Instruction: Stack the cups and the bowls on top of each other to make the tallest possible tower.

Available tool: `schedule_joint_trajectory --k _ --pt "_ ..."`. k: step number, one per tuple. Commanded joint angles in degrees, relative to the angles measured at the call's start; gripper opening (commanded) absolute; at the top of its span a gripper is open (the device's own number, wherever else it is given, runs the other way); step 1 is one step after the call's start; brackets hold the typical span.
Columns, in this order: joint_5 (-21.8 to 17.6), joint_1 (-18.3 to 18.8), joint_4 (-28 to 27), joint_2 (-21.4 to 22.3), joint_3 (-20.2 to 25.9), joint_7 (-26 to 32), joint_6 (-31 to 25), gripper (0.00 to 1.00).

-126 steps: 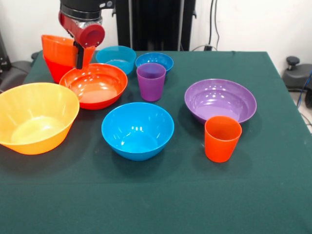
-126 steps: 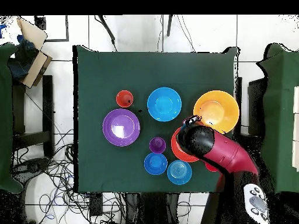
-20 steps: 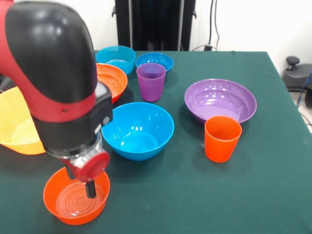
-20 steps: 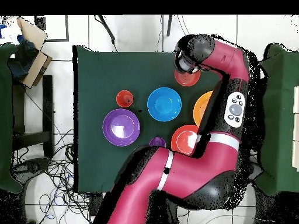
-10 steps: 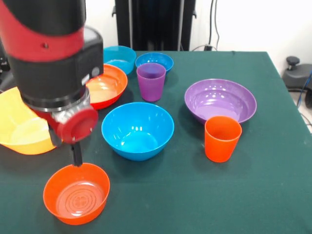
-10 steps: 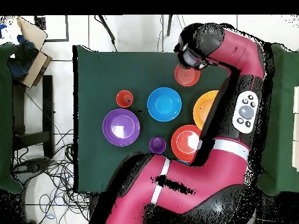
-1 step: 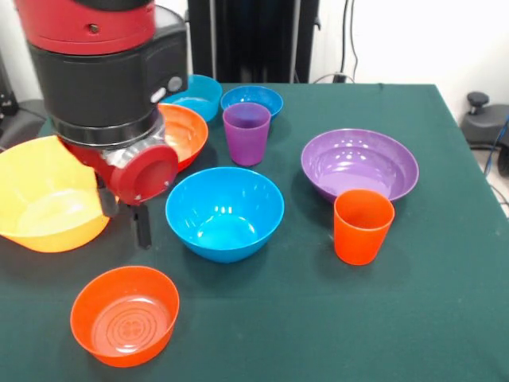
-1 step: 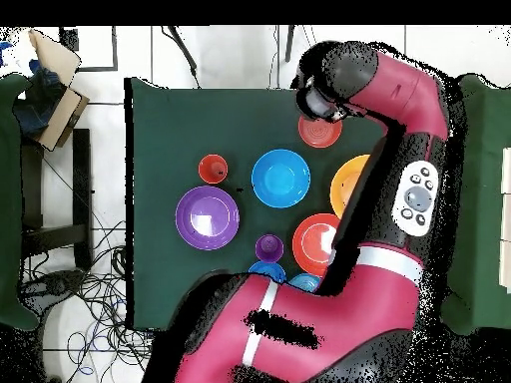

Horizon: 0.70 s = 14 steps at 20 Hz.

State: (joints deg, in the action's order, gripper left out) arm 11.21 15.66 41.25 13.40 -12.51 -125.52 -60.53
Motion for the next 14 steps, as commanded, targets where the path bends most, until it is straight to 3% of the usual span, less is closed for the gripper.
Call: schedule_joint_trajectory --k 1,14 --pt "0.7 -4.7 15.2 2.6 0.8 -16.9 5.2 1.00" --pt "3.7 -9.0 21.5 8.2 -1.8 -20.2 3.8 1.00"
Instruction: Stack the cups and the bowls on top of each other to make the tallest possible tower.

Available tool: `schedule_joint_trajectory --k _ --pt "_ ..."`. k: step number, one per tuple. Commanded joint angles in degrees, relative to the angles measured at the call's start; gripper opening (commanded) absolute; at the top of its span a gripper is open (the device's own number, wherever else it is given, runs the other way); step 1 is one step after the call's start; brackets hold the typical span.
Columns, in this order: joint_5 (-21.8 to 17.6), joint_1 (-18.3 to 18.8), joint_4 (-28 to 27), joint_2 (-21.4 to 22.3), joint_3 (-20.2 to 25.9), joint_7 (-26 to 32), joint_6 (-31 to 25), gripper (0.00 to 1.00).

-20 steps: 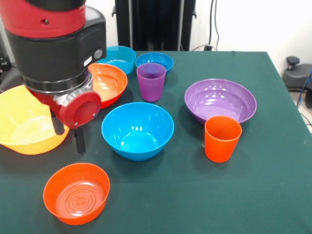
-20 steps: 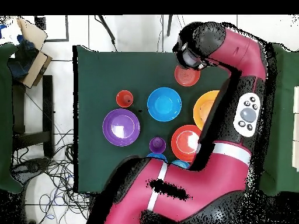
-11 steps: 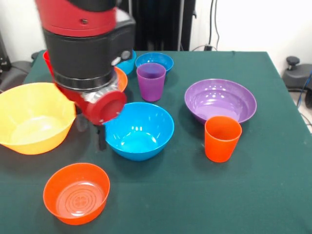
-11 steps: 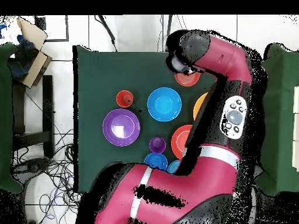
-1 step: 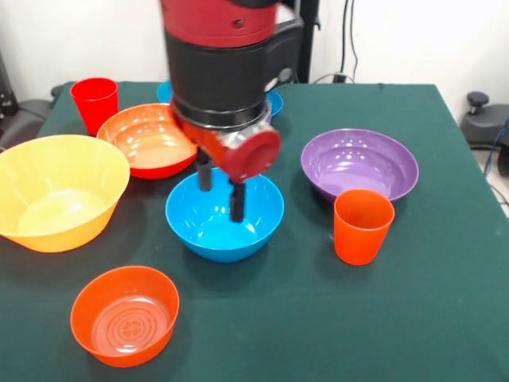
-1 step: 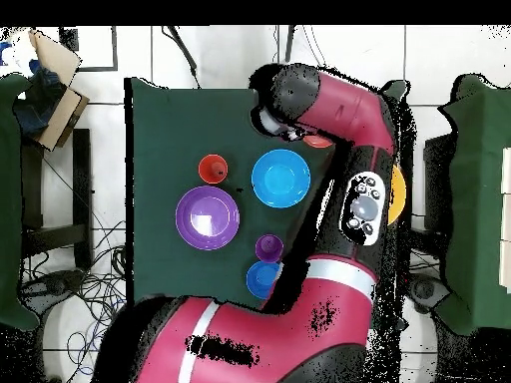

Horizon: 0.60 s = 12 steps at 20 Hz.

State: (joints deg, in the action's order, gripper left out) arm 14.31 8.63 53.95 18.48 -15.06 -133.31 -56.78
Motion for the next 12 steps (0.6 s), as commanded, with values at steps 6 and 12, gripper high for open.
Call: schedule_joint_trajectory --k 6,12 --pt "0.3 -4.0 14.6 8.7 -1.3 -11.5 0.6 1.00" --pt "0.6 -5.1 18.6 10.3 -1.5 -10.6 3.4 1.00"
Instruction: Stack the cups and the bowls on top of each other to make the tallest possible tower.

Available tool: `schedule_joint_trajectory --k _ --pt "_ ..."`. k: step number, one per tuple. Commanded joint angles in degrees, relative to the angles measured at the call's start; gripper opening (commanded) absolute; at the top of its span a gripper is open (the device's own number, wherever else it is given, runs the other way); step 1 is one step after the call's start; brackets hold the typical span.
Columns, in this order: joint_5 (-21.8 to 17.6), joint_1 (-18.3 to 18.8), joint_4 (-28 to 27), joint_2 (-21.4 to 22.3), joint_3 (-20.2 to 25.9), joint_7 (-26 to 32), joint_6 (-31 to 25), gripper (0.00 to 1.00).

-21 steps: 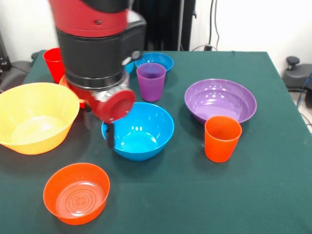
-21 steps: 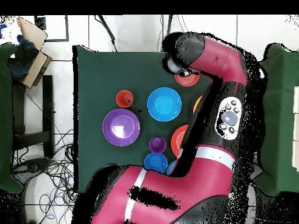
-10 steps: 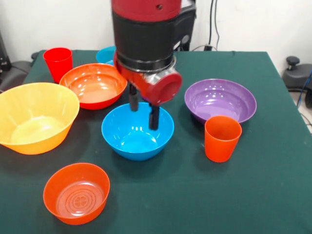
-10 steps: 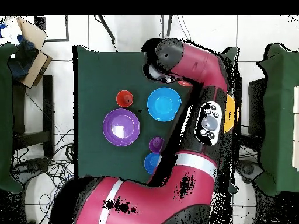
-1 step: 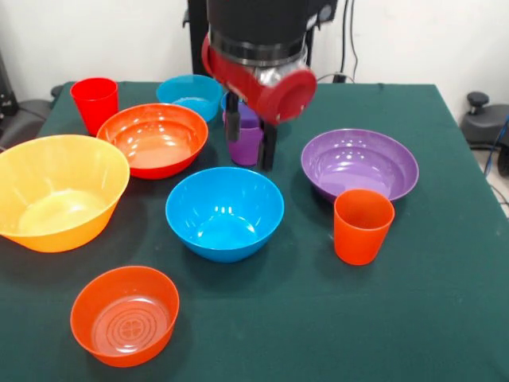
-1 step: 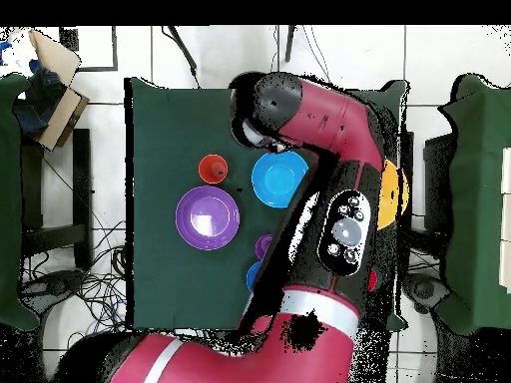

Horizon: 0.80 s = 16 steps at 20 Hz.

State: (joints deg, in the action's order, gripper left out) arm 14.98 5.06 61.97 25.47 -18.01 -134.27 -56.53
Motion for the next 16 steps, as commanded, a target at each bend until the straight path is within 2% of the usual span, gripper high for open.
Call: schedule_joint_trajectory --k 1,4,5,16 --pt "0.0 -1.7 11.4 3.6 1.7 -9.4 3.9 1.00" --pt "0.4 -2.0 14.2 4.5 2.4 -8.6 6.3 1.00" --pt "0.5 -2.5 18.6 6.3 3.1 -7.5 9.3 1.00" --pt "0.6 -5.4 25.9 6.8 2.7 -10.1 17.5 1.00"
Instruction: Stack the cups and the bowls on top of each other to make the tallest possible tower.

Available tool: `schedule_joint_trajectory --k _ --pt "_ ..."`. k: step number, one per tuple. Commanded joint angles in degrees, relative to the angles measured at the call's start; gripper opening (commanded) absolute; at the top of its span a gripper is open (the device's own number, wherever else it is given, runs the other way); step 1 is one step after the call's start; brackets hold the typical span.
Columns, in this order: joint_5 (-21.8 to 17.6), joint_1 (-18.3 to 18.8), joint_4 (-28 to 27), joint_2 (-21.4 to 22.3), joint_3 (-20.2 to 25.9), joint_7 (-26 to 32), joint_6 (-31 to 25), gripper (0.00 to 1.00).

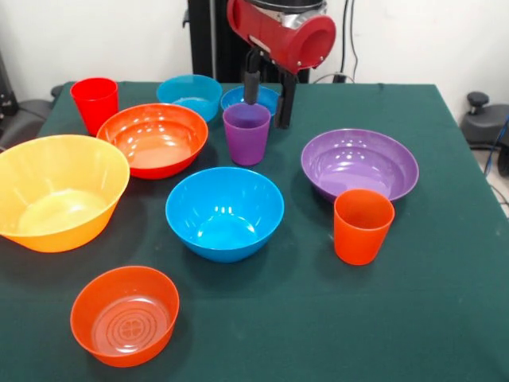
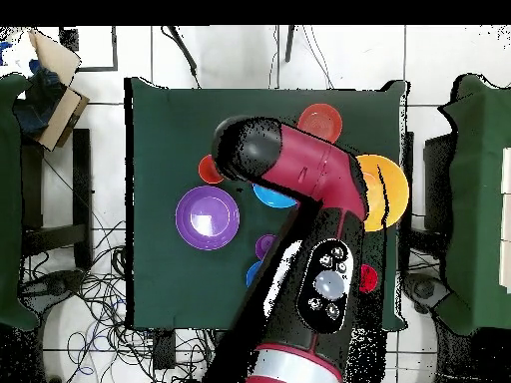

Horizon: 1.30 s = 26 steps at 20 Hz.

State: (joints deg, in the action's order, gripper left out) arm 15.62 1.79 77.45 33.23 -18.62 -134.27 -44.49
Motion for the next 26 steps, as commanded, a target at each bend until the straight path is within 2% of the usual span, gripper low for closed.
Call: schedule_joint_trajectory --k 1,7,19,26 --pt "-0.1 -2.5 10.8 -1.2 3.0 -10.6 6.3 1.00" --pt "0.5 -3.5 12.2 -2.4 2.0 -11.9 7.8 1.00" --pt "0.5 -6.9 14.9 -3.6 -2.3 -14.0 4.8 1.00" --pt "1.6 -5.9 16.2 -5.0 -1.8 -12.7 6.3 1.00"
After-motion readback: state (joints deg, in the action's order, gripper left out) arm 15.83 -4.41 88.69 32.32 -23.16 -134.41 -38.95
